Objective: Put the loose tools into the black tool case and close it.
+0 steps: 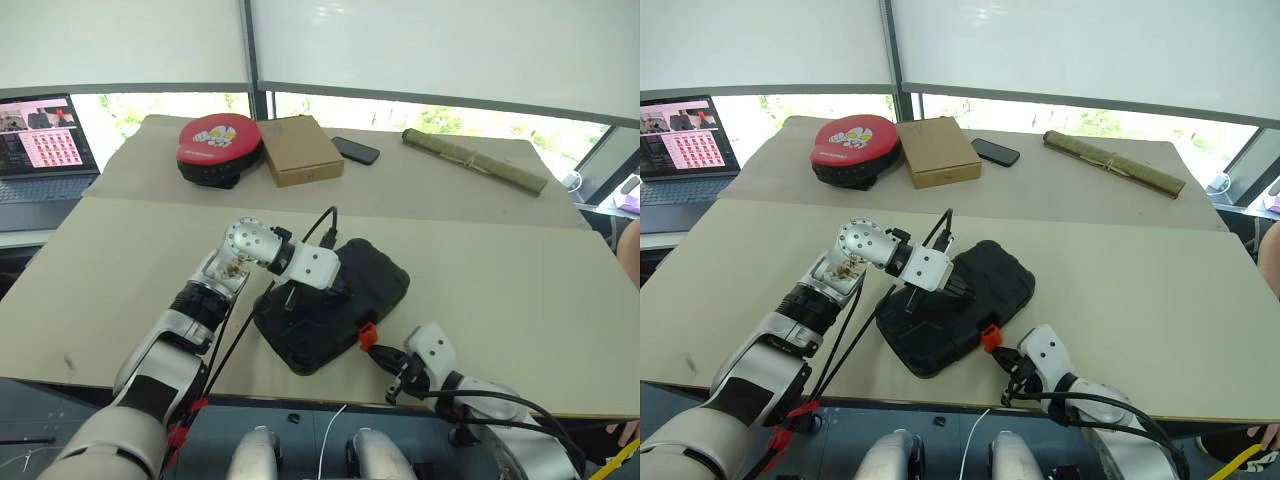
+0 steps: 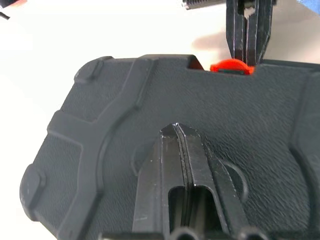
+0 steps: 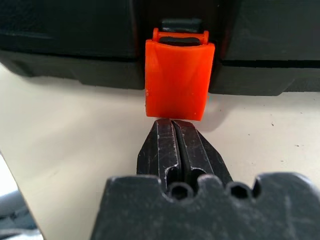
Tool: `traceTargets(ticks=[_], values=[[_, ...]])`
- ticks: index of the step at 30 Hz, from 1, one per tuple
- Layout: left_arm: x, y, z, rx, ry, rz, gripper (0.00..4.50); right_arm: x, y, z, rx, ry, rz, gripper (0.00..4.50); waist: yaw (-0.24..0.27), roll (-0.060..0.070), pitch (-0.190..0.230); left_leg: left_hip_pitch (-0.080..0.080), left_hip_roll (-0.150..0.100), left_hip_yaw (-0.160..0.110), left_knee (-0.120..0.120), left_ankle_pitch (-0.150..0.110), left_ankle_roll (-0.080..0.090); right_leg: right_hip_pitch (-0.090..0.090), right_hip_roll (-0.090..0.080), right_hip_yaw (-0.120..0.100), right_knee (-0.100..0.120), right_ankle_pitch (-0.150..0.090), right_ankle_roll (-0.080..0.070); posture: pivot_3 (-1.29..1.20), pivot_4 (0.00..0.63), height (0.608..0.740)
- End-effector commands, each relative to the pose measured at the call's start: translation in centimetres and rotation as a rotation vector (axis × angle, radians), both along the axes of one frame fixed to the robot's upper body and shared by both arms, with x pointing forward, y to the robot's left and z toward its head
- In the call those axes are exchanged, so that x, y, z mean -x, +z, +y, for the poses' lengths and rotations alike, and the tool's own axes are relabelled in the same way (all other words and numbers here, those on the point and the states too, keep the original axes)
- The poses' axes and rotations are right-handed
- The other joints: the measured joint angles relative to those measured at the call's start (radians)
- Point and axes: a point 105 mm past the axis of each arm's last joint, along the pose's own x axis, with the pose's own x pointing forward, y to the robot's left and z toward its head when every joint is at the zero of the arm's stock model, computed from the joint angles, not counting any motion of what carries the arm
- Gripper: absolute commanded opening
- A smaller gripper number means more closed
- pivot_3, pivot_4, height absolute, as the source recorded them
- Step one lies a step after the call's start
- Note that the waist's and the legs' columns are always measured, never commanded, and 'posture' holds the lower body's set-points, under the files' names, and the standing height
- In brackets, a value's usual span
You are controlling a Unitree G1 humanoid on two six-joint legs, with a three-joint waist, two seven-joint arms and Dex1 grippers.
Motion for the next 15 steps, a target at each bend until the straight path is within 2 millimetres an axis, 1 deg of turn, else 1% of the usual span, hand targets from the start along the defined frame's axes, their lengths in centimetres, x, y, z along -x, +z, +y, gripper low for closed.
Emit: traceTargets(ticks=[1,3,5,9,15], values=[[0.7,-3.2,0.5,-0.120,-0.001,0.073,0.00,-0.8,5.1,0.9,-0.111,0.016,-0.213,0.10,0.001,0.000,0.000,-0.001,0.000,0.000,0.000,0.000,0.000,-0.001,0.000,0.000,0.000,0.000,0.000,0.00,0.150,0.740],[0.7,-3.2,0.4,-0.119,-0.003,0.074,0.00,-0.7,6.0,1.2,-0.129,0.025,-0.239,0.10,0.003,0.001,0.001,-0.003,0.000,0.001,0.000,0.000,0.000,-0.004,0.000,0.001,0.001,0.000,0.000,0.00,0.150,0.740],[0.7,-3.2,0.2,-0.117,-0.006,0.075,0.00,-0.8,6.3,1.3,-0.132,0.025,-0.245,0.10,0.004,0.001,0.001,-0.004,-0.001,0.001,0.000,0.000,0.000,-0.005,-0.001,0.001,0.001,0.001,0.000,0.00,0.150,0.740],[0.8,-3.3,0.1,-0.120,-0.011,0.076,0.00,-1.2,5.4,1.3,-0.083,0.026,-0.218,0.10,0.006,0.001,0.001,-0.007,-0.001,0.001,0.000,0.000,0.000,-0.006,-0.001,0.001,0.000,0.003,-0.002,0.00,0.150,0.740],[1.0,-4.0,0.5,-0.152,-0.030,0.058,0.00,0.1,4.7,0.2,-0.036,0.036,-0.175,0.10,0.007,0.001,0.001,-0.007,-0.002,0.001,0.000,0.000,0.000,-0.006,-0.001,0.001,0.000,0.003,-0.003,0.00,0.150,0.740]])
